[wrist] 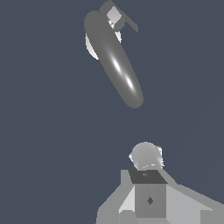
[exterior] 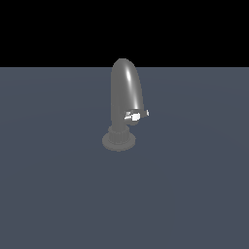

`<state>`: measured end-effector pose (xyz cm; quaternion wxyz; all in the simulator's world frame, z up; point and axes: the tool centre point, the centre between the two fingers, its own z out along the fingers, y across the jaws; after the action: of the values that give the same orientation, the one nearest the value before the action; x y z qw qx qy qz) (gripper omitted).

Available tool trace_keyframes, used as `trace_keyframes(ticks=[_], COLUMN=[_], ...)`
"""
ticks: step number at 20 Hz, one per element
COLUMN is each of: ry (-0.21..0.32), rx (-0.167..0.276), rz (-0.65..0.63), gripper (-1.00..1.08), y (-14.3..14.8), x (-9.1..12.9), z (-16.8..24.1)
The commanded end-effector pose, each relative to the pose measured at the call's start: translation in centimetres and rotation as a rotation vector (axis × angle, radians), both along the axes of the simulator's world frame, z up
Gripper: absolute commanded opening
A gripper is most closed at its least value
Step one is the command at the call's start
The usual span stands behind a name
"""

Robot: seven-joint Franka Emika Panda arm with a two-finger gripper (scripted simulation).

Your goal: Turn on the faucet by rotating a designated handle.

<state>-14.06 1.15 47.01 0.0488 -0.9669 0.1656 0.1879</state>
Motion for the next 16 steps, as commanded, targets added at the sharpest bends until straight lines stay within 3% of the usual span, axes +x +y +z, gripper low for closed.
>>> trace_keyframes(ticks=[1, 16], ry=[0.043, 0.307], rx=[0.014, 0.101], rz=[-0.034, -0.241], gripper=[-1.0, -1.0], y=[0.0, -0.8], x=[1.3, 8.3], z=[-0.5, -4.3])
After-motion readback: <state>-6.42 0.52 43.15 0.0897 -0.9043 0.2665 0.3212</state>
